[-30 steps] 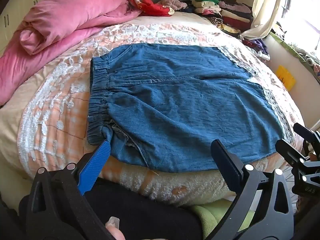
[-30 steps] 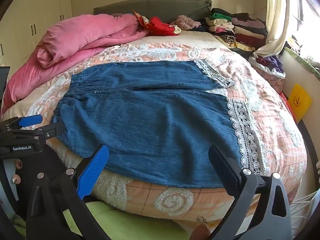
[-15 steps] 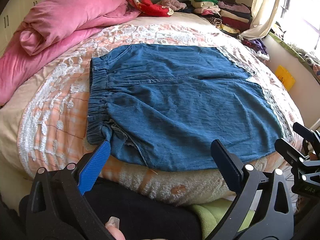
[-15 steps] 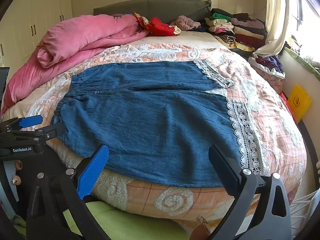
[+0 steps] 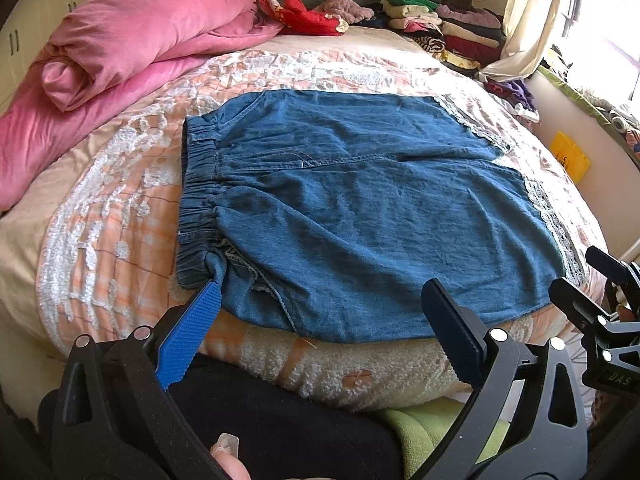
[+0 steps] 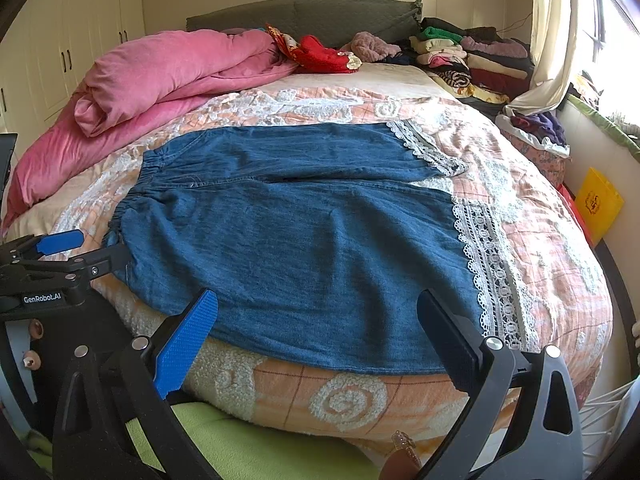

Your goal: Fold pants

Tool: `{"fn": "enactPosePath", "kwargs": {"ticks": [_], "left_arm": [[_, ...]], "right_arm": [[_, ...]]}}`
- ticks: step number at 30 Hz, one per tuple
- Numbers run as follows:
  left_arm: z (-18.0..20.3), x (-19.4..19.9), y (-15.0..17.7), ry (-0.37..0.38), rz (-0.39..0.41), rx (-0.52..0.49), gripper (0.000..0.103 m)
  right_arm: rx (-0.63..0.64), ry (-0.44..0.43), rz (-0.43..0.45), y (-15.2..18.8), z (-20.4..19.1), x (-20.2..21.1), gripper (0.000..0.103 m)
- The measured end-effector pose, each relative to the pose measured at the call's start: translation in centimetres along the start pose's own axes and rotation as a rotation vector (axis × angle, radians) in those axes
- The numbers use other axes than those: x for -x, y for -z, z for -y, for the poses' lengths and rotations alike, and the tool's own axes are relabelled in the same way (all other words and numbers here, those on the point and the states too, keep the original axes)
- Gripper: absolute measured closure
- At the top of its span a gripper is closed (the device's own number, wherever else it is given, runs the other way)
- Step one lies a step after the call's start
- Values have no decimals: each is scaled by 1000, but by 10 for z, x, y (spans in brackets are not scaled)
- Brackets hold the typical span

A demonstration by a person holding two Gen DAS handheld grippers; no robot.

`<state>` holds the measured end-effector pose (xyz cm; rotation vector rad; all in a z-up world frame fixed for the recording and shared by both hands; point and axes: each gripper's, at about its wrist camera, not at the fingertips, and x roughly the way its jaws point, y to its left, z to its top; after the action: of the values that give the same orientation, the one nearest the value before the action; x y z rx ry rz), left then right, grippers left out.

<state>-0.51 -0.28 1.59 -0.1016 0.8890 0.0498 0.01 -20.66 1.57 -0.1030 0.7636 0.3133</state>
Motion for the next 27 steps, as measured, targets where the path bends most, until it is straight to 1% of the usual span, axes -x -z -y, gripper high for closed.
{"fn": "enactPosePath", "kwargs": {"ticks": [8,17,27], "left_arm": [[-1,-3,3,3,5,0,9],[0,4,0,0,4,0,9],[-6,2,-3,1,8,2,9]], "right_arm": [[2,3,2,0,0,2,4],[4,2,2,-1,-2,3,4],[3,-4,-8,-3,-3,-2,4]]}}
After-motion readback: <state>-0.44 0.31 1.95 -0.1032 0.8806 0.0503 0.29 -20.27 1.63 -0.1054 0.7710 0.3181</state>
